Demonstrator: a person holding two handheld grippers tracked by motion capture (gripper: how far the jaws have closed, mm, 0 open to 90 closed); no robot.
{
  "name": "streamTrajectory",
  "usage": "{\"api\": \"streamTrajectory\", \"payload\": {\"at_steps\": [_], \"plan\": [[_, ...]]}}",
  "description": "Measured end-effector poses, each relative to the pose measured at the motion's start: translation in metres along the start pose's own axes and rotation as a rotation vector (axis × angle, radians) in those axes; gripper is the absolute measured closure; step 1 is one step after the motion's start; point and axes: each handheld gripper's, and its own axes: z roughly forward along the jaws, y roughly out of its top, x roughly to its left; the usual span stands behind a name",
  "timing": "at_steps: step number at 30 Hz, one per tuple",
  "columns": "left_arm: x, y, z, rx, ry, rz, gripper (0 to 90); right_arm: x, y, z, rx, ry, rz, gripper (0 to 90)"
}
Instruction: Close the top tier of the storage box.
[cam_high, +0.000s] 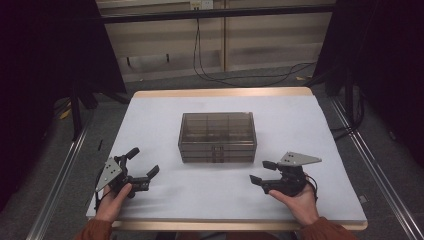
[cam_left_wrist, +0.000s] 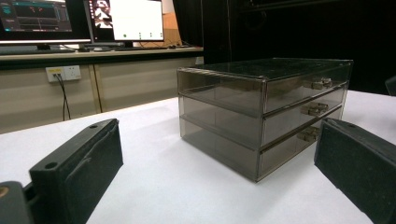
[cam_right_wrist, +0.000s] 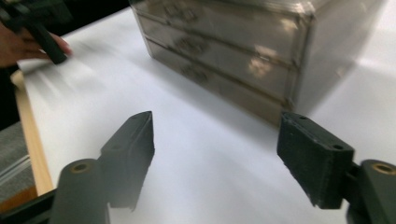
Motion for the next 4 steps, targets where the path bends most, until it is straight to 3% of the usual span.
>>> {"api": "streamTrajectory", "payload": {"at_steps": [4], "plan": [[-0.0006, -0.0001, 0.0004, -0.001, -0.003, -0.007, 1.0, -0.0109, -0.0119, -0.0104, 0.034, -0.087, 0.018, 16.5]]}}
